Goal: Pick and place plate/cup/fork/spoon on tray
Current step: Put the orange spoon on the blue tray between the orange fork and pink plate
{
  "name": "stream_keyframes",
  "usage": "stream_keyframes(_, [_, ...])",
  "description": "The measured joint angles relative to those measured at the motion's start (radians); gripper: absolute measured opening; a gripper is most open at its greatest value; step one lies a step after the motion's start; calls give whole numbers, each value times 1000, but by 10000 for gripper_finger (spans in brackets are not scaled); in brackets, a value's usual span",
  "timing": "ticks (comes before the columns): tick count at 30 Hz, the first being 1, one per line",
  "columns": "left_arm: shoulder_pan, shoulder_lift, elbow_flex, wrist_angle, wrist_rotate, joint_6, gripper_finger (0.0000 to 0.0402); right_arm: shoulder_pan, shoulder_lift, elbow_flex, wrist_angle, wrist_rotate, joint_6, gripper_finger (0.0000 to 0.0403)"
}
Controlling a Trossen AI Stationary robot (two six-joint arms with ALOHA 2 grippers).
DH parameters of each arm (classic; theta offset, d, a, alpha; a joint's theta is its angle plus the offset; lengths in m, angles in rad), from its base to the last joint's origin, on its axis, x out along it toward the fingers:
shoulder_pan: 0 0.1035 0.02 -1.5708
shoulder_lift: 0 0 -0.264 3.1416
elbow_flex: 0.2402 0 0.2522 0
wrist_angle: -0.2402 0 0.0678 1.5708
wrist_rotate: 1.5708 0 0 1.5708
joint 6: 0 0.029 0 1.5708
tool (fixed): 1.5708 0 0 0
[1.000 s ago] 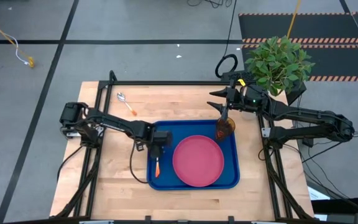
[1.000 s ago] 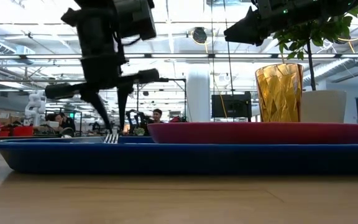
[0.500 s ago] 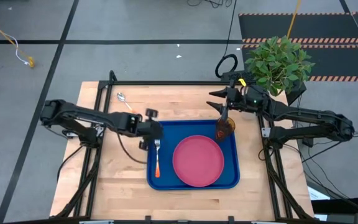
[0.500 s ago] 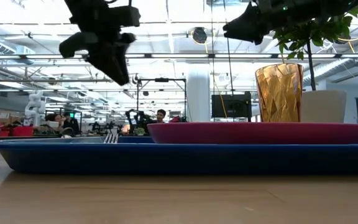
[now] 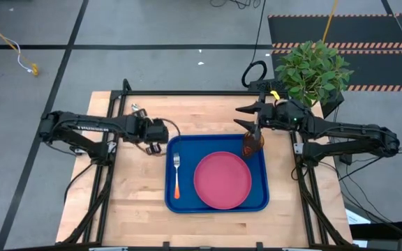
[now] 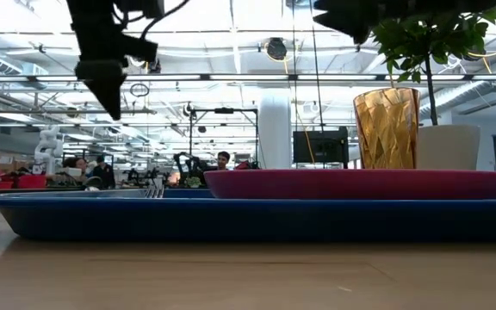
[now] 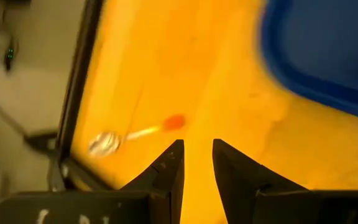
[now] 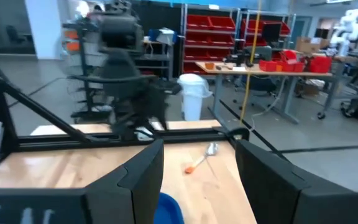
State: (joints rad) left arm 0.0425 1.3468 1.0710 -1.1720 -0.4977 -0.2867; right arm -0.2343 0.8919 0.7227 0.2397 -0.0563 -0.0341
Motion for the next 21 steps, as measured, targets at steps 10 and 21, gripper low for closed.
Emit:
stream_keyframes(10, [278, 1, 0, -49, 23, 20, 88, 35, -21, 0, 4, 2, -16, 192])
stream_keyframes(21, [590, 1, -21, 89, 185, 388, 88, 35, -21, 0, -12, 3, -58, 192])
